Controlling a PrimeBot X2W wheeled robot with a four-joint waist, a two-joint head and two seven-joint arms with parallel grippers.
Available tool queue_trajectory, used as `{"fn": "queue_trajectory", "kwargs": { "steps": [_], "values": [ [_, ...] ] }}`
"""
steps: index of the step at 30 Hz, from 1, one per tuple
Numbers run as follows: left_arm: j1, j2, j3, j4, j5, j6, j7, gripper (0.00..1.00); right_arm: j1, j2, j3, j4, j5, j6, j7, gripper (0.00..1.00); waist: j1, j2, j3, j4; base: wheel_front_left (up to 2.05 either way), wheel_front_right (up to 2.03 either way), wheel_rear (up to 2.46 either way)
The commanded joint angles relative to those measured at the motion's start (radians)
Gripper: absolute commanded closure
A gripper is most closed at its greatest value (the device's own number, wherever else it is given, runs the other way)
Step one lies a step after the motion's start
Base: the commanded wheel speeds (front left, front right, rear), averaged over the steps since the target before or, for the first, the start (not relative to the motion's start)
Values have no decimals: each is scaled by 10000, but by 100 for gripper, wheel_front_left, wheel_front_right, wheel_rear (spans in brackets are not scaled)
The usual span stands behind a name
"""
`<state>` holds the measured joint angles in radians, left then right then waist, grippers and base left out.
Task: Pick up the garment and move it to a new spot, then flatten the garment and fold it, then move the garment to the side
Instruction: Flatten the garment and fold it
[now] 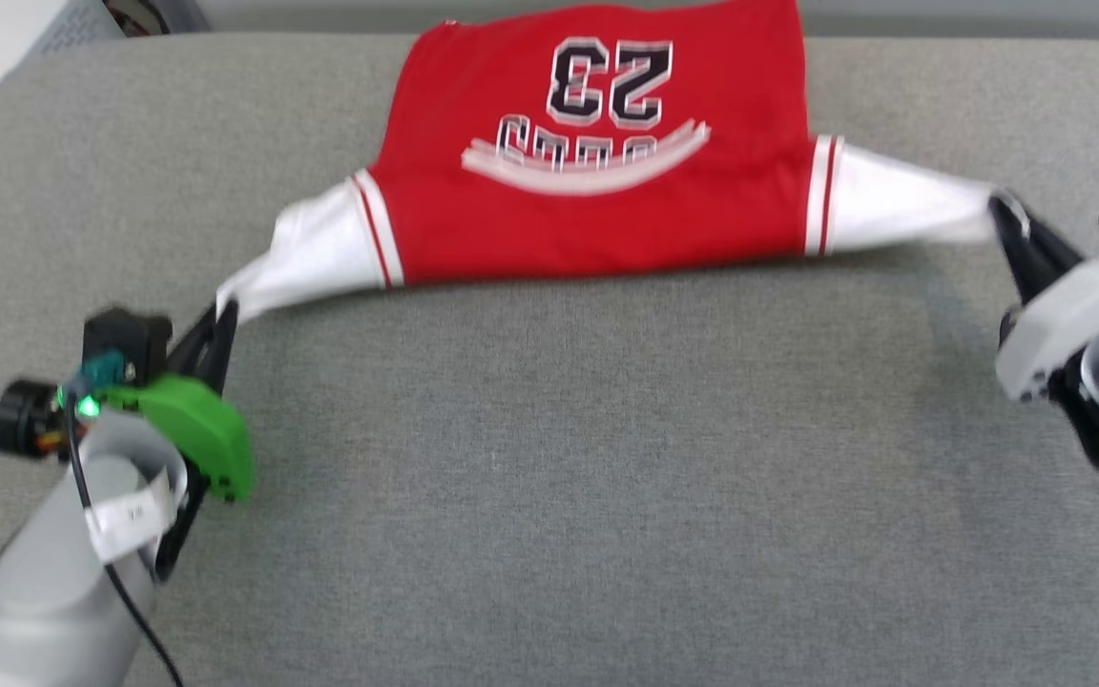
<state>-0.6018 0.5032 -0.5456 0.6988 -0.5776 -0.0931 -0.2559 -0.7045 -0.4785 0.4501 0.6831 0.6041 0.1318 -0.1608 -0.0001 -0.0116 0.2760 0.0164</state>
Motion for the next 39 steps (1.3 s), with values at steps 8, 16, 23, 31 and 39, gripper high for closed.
{"fn": "queue_trajectory", "kwargs": {
  "steps": [8, 16, 23, 31, 39],
  "values": [
    [2758, 613, -156, -1461, -378, 558, 243, 100, 2542, -1275, 744, -1428, 1141, -11, 356, 100, 1, 116, -1734, 19, 0, 0, 0],
    [4545, 1240, -301, -2835, -652, 967, 781, 100, 4333, -2189, 918, -2783, 2198, -11, 1067, 100, 1, 116, -2422, -16, 0, 0, 0],
    [6095, 1727, -324, -4160, -1027, 1378, 1119, 100, 5727, -2979, 1107, -3972, 3057, -11, 1978, 100, 1, 116, -2799, -49, 0, 0, 0],
    [7163, 1976, -596, -5367, -1291, 1798, 1875, 100, 6921, -3351, 987, -4536, 3987, -11, 2985, 100, 1, 116, -2952, -46, 0, 0, 0],
    [7023, 1873, -606, -6077, -1307, 2020, 2043, 100, 7124, -3366, 631, -4900, 4139, -11, 3109, 67, 1, 116, -2767, 39, 0, 0, 0]
  ]
}}
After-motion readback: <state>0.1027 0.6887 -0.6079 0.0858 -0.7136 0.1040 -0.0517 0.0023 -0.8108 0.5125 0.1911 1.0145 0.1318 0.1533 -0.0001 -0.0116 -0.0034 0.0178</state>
